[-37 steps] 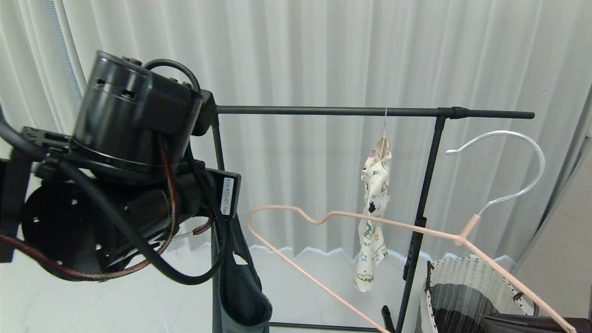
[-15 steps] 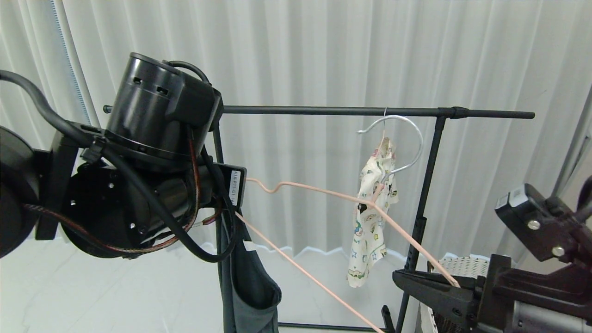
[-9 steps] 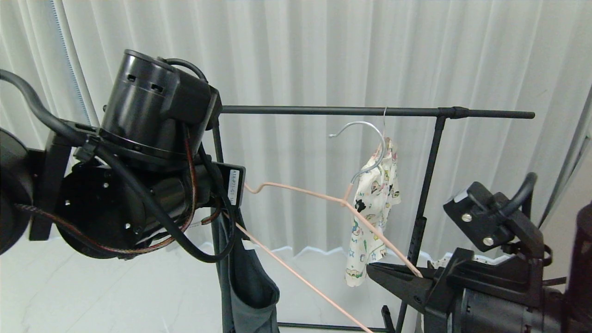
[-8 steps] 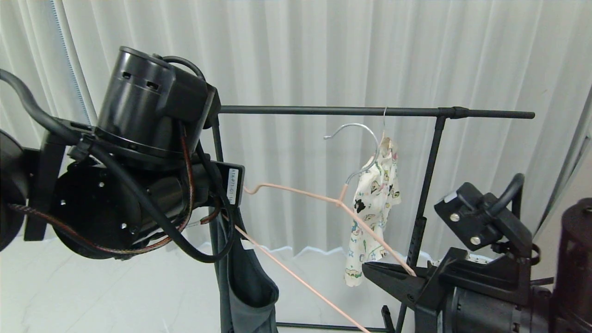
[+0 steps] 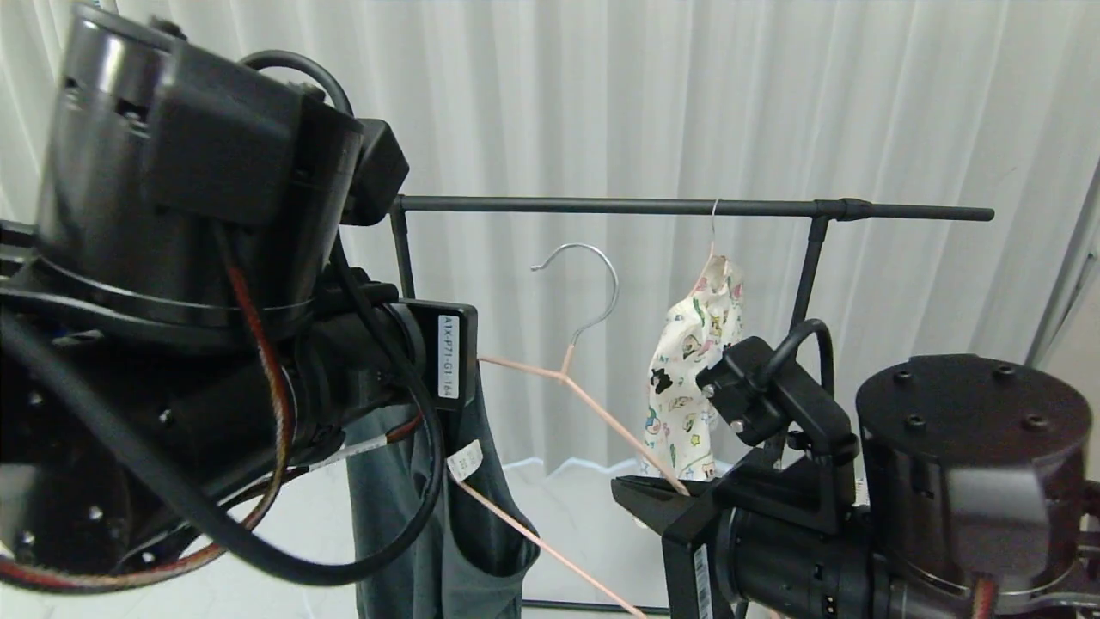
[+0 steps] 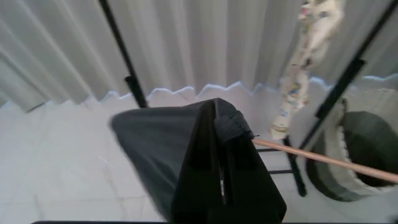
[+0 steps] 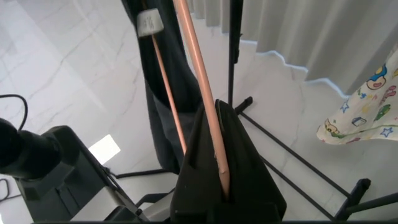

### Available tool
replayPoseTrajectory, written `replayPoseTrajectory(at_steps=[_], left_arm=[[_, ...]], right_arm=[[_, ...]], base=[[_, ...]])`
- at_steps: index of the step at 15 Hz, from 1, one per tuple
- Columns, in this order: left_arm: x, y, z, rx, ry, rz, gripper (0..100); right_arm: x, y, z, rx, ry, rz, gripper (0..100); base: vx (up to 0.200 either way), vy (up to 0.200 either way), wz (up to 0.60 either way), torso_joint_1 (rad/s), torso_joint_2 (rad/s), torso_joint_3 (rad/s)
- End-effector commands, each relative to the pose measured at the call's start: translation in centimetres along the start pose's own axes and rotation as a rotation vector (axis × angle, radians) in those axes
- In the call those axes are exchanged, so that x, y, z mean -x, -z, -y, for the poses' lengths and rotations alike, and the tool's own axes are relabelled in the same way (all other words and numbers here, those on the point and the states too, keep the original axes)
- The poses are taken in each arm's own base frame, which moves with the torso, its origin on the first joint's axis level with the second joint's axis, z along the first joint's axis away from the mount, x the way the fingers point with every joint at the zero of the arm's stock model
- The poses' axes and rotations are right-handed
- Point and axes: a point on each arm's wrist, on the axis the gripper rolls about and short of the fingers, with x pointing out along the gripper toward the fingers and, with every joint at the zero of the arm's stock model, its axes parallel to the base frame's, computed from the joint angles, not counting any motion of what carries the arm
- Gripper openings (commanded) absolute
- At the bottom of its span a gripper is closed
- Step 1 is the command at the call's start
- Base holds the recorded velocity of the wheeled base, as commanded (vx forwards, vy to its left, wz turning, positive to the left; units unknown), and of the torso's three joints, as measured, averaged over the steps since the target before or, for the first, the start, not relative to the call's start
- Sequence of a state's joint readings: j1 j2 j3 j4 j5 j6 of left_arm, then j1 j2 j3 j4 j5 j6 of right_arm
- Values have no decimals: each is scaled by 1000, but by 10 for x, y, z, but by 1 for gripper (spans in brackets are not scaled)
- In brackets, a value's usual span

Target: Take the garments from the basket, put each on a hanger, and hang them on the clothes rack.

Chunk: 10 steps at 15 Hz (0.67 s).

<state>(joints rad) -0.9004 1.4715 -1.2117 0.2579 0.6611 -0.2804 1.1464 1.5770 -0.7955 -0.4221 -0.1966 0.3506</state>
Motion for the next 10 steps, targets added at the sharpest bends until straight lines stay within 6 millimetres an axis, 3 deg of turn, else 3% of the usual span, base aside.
replayPoseTrajectory(at_steps=[1,6,10], left_arm=[[14,-1,6,10,55,20,0],[29,-1,22,14,143,33,0],[31,-6,23,35,157,49,0]], right_arm=[[-11,2,-3,4,2,-16,0],[-26,1,-11,-7,-10,-23,0],[-44,-4,-21,-31,-22,-11,0]], base=[[0,0,0,0,0,0],[0,0,0,0,0,0],[0,0,0,0,0,0]])
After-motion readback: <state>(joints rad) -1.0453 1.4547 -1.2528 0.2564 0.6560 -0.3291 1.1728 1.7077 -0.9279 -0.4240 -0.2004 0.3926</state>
